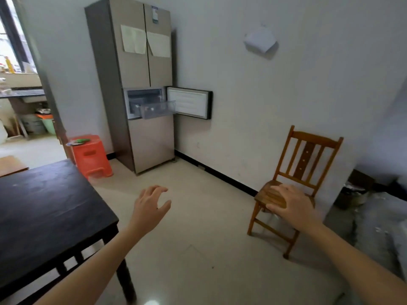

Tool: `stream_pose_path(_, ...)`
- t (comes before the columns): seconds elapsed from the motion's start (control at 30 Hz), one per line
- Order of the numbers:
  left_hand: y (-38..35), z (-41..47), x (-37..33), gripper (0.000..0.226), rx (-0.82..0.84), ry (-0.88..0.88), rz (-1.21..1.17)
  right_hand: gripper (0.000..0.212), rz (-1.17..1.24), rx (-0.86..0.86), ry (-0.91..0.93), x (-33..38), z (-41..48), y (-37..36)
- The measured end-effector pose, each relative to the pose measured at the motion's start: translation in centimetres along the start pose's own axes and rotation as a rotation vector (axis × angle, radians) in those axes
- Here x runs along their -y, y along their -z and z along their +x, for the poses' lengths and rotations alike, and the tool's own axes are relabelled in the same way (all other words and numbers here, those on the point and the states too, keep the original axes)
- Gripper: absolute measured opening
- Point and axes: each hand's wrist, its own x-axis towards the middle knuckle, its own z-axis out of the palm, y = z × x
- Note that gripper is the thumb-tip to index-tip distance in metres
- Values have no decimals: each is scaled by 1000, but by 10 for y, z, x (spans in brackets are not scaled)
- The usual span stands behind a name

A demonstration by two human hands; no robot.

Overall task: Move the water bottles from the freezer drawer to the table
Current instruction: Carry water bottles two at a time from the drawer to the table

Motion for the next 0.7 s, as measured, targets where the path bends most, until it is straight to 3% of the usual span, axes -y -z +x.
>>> stream_pose_path(0.4,-32,57,-81,54,-49,-93,-49,58,-7,-1,0,-52,14,13)
stream_pose_path(0.57,-60,104,-90,62,-89,-107,-100,58,-38,10,9,-78,58,18)
stream_pose_path(0.7,-101,168,-98,52,-96,-80,-133,58,-56,7,27,-114,122,17)
